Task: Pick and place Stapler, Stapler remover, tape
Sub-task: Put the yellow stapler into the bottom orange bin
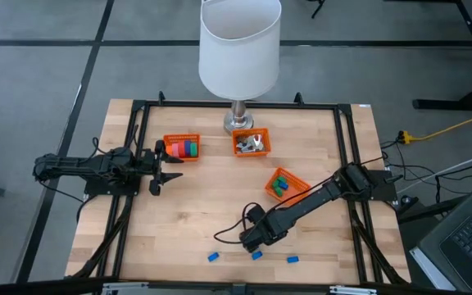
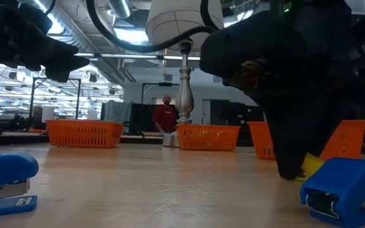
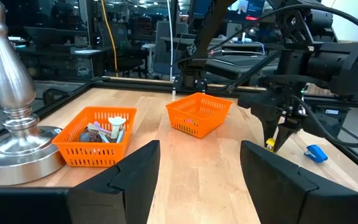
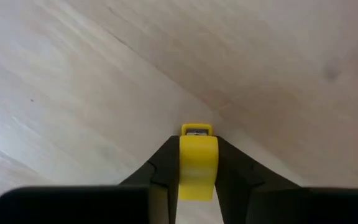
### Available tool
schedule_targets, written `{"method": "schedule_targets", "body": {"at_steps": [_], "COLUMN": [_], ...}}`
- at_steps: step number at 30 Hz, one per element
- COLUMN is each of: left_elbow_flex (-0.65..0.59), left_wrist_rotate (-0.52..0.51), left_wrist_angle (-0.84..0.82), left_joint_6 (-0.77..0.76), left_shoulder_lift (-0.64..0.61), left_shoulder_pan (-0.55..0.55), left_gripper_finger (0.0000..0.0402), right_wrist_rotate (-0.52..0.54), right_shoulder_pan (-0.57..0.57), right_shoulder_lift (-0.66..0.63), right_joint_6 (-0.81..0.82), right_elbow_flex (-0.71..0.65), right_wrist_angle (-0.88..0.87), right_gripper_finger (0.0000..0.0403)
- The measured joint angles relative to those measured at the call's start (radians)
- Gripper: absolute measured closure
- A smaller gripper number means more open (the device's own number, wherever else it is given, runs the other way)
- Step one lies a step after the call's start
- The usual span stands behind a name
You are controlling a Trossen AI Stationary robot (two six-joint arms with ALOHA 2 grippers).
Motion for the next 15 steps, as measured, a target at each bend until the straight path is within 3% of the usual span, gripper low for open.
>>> {"method": "schedule_targets", "body": {"at_steps": [15], "left_elbow_flex": [0.0], "left_wrist_rotate": [0.0], "left_wrist_angle": [0.0], "left_joint_6": [0.0], "left_shoulder_lift": [0.0], "left_shoulder_pan": [0.0], "left_gripper_finger": [0.0183], "right_wrist_rotate": [0.197], "right_shoulder_pan": [0.0], "right_shoulder_lift": [-0.185], "right_joint_6": [-0.053], "right_elbow_flex": [-0.002], "right_wrist_angle": [-0.167], "right_gripper_finger": [0.0328]}}
